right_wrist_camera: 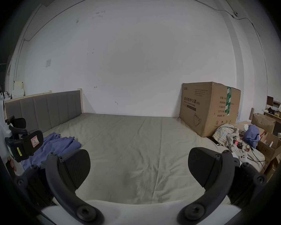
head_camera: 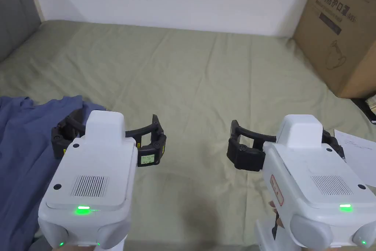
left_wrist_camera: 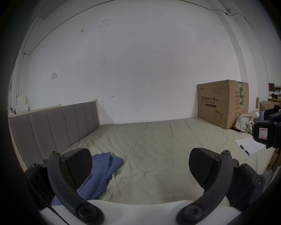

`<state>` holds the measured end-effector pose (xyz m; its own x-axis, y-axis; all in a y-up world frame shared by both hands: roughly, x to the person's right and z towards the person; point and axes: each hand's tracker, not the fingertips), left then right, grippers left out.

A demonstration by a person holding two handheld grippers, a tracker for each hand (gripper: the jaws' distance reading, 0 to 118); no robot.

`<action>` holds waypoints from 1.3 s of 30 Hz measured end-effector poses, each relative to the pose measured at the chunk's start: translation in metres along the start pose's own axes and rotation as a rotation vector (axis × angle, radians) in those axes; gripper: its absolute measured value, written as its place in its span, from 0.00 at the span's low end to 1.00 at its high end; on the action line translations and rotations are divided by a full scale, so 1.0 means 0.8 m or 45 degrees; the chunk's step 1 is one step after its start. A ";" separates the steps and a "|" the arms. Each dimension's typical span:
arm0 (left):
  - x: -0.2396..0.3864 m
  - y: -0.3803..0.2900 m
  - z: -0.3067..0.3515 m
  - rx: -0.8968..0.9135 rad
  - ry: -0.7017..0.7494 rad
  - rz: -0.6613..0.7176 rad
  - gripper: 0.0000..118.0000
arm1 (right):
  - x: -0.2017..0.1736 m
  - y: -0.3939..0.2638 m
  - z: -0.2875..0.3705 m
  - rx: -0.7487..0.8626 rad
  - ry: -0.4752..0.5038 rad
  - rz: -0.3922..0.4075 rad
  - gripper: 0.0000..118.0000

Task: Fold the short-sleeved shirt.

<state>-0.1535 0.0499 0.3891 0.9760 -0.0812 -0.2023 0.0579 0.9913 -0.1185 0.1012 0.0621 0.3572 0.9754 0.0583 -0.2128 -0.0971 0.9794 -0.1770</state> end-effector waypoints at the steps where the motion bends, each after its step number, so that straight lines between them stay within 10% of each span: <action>1: 0.000 0.000 0.000 0.001 -0.001 0.000 1.00 | 0.000 0.001 0.000 0.001 -0.001 0.001 1.00; 6: 0.003 0.004 -0.006 -0.014 0.033 -0.176 1.00 | -0.002 0.006 -0.005 -0.015 -0.068 0.183 1.00; 9: 0.026 0.004 -0.015 0.207 0.140 -1.075 1.00 | -0.018 0.020 -0.023 0.041 -0.217 0.940 1.00; 11: 0.035 -0.013 -0.019 0.493 0.168 -1.779 1.00 | -0.029 0.016 -0.032 0.224 -0.233 1.697 1.00; 13: 0.034 -0.025 -0.021 0.700 0.151 -2.226 1.00 | -0.032 0.007 -0.031 0.406 -0.154 2.200 1.00; 18: 0.033 -0.021 -0.008 0.801 -0.074 -2.195 1.00 | -0.030 0.013 -0.015 0.428 0.083 2.475 1.00; 21: 0.028 0.006 -0.007 0.647 -0.042 -1.759 1.00 | -0.029 0.038 -0.015 0.246 0.113 1.993 1.00; 25: 0.006 0.063 -0.014 0.269 -0.032 -0.740 1.00 | -0.006 0.084 -0.013 0.009 0.121 0.876 1.00; 28: -0.021 0.072 -0.020 0.124 -0.035 -0.127 1.00 | 0.019 0.080 -0.006 -0.015 0.125 0.254 1.00; 31: -0.031 0.053 -0.019 0.063 0.018 0.130 1.00 | 0.023 0.060 -0.003 0.008 0.056 -0.049 1.00; 39: -0.020 0.022 -0.008 0.036 0.039 0.055 1.00 | 0.004 0.032 0.003 0.018 0.083 -0.096 0.99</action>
<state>-0.1695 0.0678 0.3844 0.9709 -0.0406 -0.2360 0.0218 0.9964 -0.0818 0.1025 0.0876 0.3541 0.9648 -0.0278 -0.2613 -0.0208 0.9832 -0.1813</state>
